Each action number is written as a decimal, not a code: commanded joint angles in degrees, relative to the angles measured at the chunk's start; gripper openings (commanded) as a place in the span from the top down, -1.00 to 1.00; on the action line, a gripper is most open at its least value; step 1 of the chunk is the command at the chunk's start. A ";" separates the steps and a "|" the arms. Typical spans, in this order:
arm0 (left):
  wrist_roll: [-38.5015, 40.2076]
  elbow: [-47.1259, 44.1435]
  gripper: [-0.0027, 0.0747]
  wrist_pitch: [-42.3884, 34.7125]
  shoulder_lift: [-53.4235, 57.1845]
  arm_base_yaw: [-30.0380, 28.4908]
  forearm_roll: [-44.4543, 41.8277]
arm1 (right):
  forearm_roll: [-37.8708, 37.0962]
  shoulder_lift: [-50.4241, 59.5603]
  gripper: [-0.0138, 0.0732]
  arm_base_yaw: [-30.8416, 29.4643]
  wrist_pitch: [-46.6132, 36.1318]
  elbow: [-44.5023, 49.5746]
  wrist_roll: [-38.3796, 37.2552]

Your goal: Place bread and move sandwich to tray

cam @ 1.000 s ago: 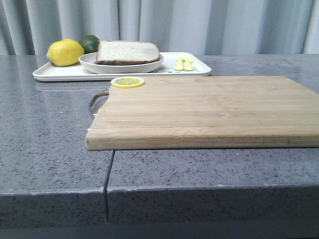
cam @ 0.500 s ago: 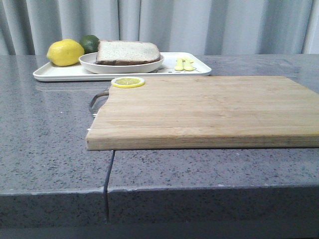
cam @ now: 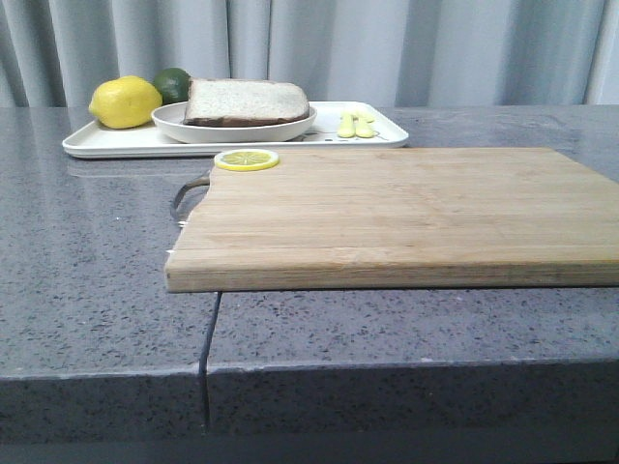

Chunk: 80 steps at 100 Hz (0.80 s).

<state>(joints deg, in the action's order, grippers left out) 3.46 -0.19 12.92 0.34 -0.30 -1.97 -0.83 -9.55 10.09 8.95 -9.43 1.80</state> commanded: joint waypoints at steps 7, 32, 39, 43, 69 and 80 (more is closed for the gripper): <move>0.61 -0.82 0.98 -4.37 1.86 -0.15 0.06 | -1.74 5.33 0.95 -2.07 -7.01 3.91 -2.34; 0.61 -0.82 0.98 -4.37 1.86 -0.15 0.06 | -1.74 11.22 0.95 -4.25 -8.60 11.13 -5.15; 0.61 -0.82 0.98 -4.37 1.86 -0.15 0.06 | -1.74 11.28 0.95 -4.31 -7.59 11.02 -5.84; 0.61 -0.82 0.98 -4.37 1.86 -0.15 0.06 | -1.81 11.28 0.95 -4.31 -7.72 11.02 -5.84; 0.61 -0.82 0.98 -4.37 1.86 -0.15 0.06 | -1.81 11.28 0.95 -4.31 -7.72 11.02 -5.76; 0.61 -0.82 0.98 -4.37 1.86 -0.15 0.06 | -1.81 11.28 0.95 -4.31 -7.72 11.02 -5.76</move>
<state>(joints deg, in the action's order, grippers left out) 3.46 -0.19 12.92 0.34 -0.30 -1.97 -1.94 0.57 6.10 6.34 1.58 -3.93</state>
